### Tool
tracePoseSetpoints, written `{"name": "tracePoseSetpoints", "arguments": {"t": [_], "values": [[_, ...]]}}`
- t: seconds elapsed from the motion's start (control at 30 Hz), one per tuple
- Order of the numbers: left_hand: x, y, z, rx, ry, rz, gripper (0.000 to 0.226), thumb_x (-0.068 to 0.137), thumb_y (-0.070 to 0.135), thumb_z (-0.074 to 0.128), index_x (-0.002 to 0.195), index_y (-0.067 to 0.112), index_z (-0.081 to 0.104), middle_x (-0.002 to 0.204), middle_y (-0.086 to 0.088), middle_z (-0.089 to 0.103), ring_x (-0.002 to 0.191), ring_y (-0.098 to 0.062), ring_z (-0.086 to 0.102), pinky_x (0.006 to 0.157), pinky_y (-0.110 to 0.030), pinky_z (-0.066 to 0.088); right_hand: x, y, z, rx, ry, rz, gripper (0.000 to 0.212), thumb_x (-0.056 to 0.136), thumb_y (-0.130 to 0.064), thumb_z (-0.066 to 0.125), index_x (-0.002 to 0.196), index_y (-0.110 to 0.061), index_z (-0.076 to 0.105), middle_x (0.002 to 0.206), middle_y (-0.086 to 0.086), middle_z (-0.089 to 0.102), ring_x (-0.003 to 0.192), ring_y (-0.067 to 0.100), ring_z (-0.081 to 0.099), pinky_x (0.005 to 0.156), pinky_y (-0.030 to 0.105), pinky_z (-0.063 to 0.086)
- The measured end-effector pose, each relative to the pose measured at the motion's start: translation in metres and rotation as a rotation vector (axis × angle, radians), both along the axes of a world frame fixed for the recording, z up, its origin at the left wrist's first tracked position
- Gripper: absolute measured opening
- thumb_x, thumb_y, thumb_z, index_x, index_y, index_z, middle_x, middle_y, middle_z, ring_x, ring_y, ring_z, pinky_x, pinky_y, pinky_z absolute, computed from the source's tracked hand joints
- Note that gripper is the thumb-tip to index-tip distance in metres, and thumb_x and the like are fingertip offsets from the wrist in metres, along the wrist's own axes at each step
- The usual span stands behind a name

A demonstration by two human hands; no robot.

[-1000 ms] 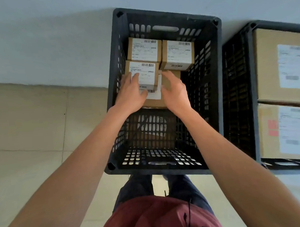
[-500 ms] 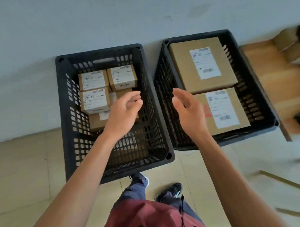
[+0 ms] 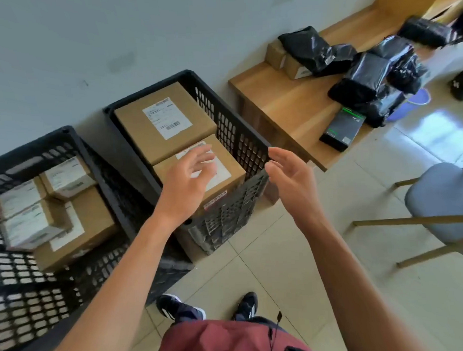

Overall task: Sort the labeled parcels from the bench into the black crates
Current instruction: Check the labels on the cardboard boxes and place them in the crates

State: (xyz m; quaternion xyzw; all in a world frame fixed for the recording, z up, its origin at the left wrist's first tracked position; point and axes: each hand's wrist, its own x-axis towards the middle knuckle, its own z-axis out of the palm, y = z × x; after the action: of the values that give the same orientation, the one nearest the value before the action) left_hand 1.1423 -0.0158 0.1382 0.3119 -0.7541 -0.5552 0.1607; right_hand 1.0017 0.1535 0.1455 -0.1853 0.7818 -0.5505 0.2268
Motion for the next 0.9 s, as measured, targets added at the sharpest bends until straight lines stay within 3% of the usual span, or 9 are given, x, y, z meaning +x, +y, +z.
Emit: {"name": "tracePoseSetpoints", "arguments": {"t": [0.17,0.4,0.57,0.7,0.83,0.9], "values": [[-0.057,0.048,0.018,-0.116,0.008,-0.116,0.038,0.104,0.027,0.061,0.141,0.024,0.061,0.131,0.016,0.067,0.12,0.007,0.06,0.109,-0.026,0.048,-0.04,0.057,0.012,-0.021,0.038,-0.068,0.04,0.102,-0.021,0.066,0.141,-0.026,0.061,0.138,-0.012,0.065,0.128,0.006,0.06,0.111,0.035,0.05],[-0.121,0.081,0.024,-0.129,0.037,-0.239,0.035,0.103,0.026,0.063,0.138,0.026,0.064,0.128,0.016,0.068,0.119,0.005,0.062,0.106,-0.025,0.05,-0.084,0.102,0.012,-0.015,0.065,-0.169,0.041,0.1,-0.024,0.068,0.14,-0.028,0.063,0.137,-0.012,0.066,0.126,0.004,0.061,0.112,0.04,0.05],[-0.171,0.079,0.024,-0.119,0.056,-0.298,0.037,0.103,0.026,0.062,0.14,0.027,0.062,0.129,0.016,0.068,0.119,0.004,0.062,0.103,-0.022,0.05,-0.121,0.102,0.013,-0.011,0.081,-0.22,0.039,0.1,-0.024,0.068,0.139,-0.026,0.064,0.134,-0.011,0.067,0.125,0.004,0.062,0.11,0.036,0.052],[-0.217,0.064,0.026,-0.099,0.08,-0.321,0.041,0.103,0.028,0.063,0.144,0.027,0.058,0.129,0.016,0.067,0.119,0.003,0.062,0.102,-0.019,0.049,-0.16,0.091,0.019,-0.015,0.088,-0.257,0.037,0.1,-0.019,0.068,0.137,-0.023,0.066,0.133,-0.009,0.068,0.123,0.004,0.062,0.106,0.027,0.051],[-0.261,0.05,0.023,-0.097,0.087,-0.358,0.042,0.103,0.03,0.063,0.145,0.027,0.057,0.13,0.016,0.067,0.119,0.004,0.062,0.104,-0.023,0.05,-0.196,0.08,0.021,0.008,0.095,-0.245,0.037,0.101,-0.019,0.067,0.138,-0.024,0.065,0.13,-0.011,0.067,0.125,0.005,0.061,0.09,0.007,0.048],[-0.282,0.047,0.021,-0.092,0.084,-0.39,0.041,0.103,0.03,0.063,0.144,0.027,0.057,0.13,0.016,0.067,0.12,0.003,0.062,0.104,-0.024,0.05,-0.212,0.077,0.02,0.022,0.113,-0.249,0.037,0.102,-0.021,0.066,0.139,-0.025,0.064,0.131,-0.012,0.066,0.125,0.004,0.06,0.09,0.006,0.047]]}}
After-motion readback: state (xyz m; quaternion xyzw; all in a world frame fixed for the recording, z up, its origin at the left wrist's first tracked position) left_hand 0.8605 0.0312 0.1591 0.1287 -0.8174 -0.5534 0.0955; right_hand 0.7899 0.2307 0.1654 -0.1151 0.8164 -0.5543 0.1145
